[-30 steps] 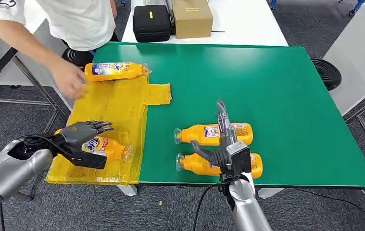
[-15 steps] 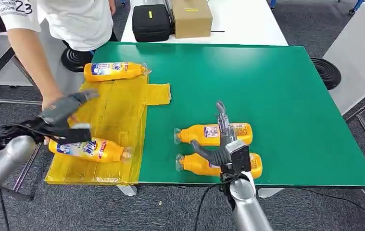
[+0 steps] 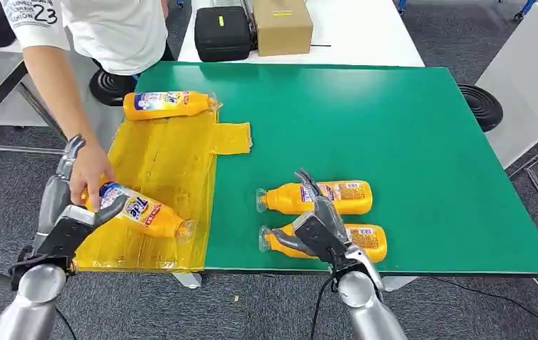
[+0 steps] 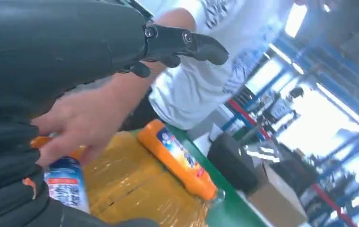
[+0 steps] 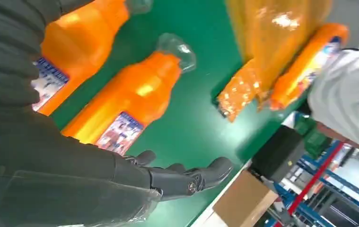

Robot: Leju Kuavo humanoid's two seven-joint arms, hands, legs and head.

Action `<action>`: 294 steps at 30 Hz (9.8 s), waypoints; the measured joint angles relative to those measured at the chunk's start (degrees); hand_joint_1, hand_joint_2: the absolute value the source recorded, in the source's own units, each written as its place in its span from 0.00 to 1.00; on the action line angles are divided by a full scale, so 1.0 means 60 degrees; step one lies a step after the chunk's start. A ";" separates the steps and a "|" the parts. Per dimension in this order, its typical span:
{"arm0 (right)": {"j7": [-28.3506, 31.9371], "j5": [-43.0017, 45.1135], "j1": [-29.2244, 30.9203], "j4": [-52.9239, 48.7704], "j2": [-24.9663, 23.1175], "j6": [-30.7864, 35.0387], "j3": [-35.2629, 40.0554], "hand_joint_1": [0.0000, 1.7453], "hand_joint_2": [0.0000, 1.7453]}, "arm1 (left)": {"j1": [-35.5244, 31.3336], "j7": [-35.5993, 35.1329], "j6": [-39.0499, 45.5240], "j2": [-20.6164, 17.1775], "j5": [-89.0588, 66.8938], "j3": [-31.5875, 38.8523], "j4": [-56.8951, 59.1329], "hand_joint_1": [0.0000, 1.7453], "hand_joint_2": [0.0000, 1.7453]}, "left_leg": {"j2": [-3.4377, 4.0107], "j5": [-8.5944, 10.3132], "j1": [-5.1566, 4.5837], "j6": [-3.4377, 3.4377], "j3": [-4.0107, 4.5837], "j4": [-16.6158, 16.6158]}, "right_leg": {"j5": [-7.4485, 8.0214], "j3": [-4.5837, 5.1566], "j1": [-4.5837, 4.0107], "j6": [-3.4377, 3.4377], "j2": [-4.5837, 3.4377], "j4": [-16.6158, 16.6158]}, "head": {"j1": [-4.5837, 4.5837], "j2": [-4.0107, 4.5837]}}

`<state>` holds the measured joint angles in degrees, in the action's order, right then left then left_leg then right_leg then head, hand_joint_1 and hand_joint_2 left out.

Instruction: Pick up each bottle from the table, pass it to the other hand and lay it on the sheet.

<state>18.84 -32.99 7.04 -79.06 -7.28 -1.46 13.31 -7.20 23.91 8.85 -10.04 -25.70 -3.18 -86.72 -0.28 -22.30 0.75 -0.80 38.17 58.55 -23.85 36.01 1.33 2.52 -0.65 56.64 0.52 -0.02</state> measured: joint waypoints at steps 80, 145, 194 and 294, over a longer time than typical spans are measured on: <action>-0.2433 -0.0797 -0.3405 -0.3387 0.4878 -0.0594 -0.0976 0.00 1.00 | 0.1341 0.0554 0.0900 0.2045 0.1898 0.1178 -0.0048 0.00 1.00 | -0.0045 -0.0030 -0.0009 -0.0016 0.0002 0.0001 | -0.0024 -0.0019 0.0007 0.0033 0.0032 -0.0007 | 0.0004 0.0000; -0.2134 -0.0618 0.0383 0.0645 0.5085 -0.1916 0.0102 0.00 1.00 | 0.1261 -0.0419 0.1043 0.1655 0.1712 0.1007 0.0385 0.00 1.00 | -0.0047 -0.0011 -0.0010 -0.0032 0.0008 0.0002 | -0.0016 -0.0028 0.0007 0.0037 0.0038 -0.0004 | 0.0004 0.0000; -0.1927 -0.0454 0.1947 0.2357 0.5042 -0.2667 0.1446 1.00 1.00 | 0.1518 -0.0496 0.0795 0.1600 0.1810 0.1025 0.0524 0.00 1.00 | -0.0043 -0.0010 -0.0009 -0.0035 -0.0062 0.0002 | -0.0014 -0.0083 0.0005 0.0034 0.0036 -0.0005 | 0.0000 0.0000; 0.2029 0.2628 0.2159 0.5573 -0.1202 -0.1118 0.0007 1.00 1.00 | 0.0251 0.0335 -0.4738 0.2216 0.4874 -0.0749 0.1624 0.00 1.00 | -0.0044 -0.0002 -0.0006 -0.0030 -0.0041 0.0001 | -0.0016 -0.0066 0.0004 0.0031 0.0039 -0.0001 | 0.0000 0.0000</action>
<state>31.01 -17.22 20.00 -45.62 -14.49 -8.17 13.35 -5.69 25.92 -19.58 3.26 3.54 -7.67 -76.98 -0.54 -22.31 0.72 -0.98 37.92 58.55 -23.94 35.61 1.35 2.70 -0.41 56.63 0.52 -0.02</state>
